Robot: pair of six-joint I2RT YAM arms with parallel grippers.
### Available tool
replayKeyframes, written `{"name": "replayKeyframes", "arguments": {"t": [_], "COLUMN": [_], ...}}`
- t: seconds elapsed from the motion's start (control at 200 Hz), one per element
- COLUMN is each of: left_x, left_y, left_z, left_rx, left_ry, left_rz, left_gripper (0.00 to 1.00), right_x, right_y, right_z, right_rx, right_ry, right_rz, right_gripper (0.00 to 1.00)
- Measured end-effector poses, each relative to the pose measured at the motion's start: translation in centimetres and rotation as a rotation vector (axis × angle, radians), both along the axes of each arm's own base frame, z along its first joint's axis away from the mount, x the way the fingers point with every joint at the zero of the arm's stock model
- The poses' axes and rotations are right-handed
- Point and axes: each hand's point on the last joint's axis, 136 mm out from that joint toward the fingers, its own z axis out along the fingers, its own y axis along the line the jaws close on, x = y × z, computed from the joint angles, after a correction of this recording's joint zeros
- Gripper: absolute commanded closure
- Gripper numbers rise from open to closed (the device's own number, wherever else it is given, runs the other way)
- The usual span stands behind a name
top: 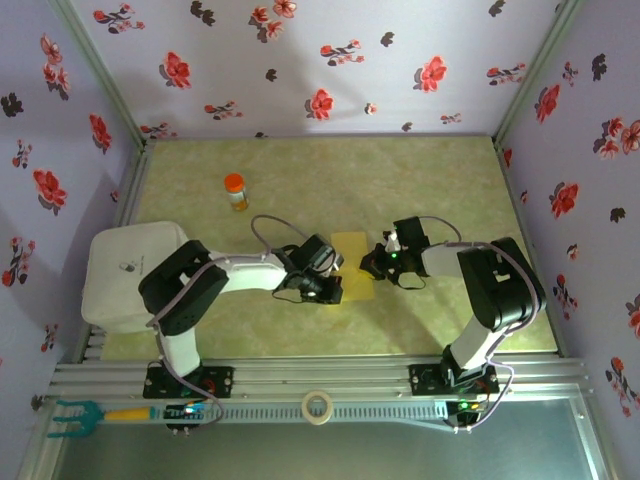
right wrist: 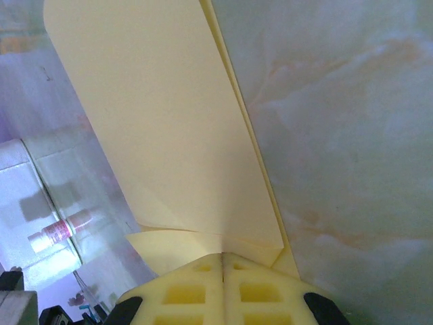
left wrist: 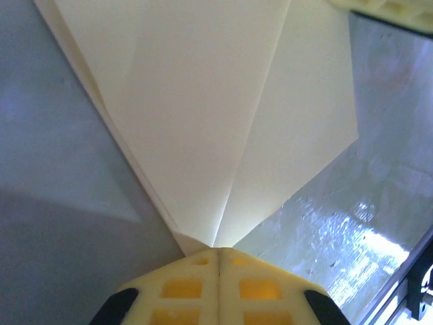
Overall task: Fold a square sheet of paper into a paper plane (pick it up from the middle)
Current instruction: Fold the triangle a second time at the center of the table, then turn over the paper at the center of the table.
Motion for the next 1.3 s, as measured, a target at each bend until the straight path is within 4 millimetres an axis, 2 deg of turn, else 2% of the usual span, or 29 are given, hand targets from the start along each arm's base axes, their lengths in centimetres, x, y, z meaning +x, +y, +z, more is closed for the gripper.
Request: {"name": "replayKeyframes", "arguments": {"t": [0.12,0.28,0.435,0.565,0.75,0.88,1.06,1.3], "left_x": [0.1,1.7,5.3,8.1,8.5,8.2,8.1,7.6], "left_y": [0.4,0.2,0.1,-0.9,-2.1,-2.1,-2.1,-1.5], "left_z": [0.7,4.4,6.3,6.8,5.5,4.8,4.2,0.8], "left_rx": [0.01,-0.065,-0.112,-0.131,-0.129,-0.12,-0.113,-0.046], "left_ry": [-0.027,-0.111,-0.151,-0.162,-0.129,-0.111,-0.102,-0.056], "left_rz": [0.001,0.031,0.1,0.128,0.108,0.102,0.1,0.087], "left_gripper": [1.0,1.0,1.0,1.0,1.0,1.0,1.0,1.0], "right_x": [0.0,0.0,0.2,0.1,-1.0,-2.6,-3.5,-4.2], "right_y": [0.1,0.2,0.1,-0.4,-1.3,-1.9,-2.3,-2.2], "right_z": [0.1,0.4,2.5,4.6,5.4,4.8,3.9,3.5], "right_rx": [0.006,0.013,0.021,0.011,-0.016,-0.034,-0.048,-0.05], "right_ry": [-0.002,-0.005,-0.051,-0.098,-0.103,-0.073,-0.036,-0.007], "right_rz": [0.003,0.003,-0.002,-0.015,-0.034,-0.04,-0.04,-0.042], "right_gripper": [1.0,0.92,0.82,0.79,0.78,0.78,0.75,0.66]}}
